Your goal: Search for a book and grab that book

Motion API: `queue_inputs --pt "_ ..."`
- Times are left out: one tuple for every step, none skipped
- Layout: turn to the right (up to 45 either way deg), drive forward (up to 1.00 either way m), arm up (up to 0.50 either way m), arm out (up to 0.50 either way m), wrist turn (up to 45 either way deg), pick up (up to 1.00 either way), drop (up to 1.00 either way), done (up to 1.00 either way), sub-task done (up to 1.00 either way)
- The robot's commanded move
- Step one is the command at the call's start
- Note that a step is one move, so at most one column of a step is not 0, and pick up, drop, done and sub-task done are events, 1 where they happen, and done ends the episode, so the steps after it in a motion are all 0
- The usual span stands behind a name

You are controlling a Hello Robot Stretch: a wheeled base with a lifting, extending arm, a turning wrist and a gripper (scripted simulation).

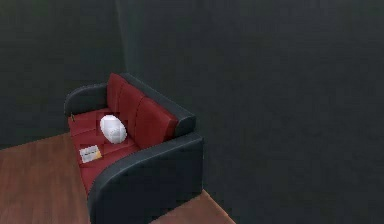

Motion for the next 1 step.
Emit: queue_inputs --pt "0.0 0.00 0.00 0.00 0.0 0.00 0.00 1.00 0.00"
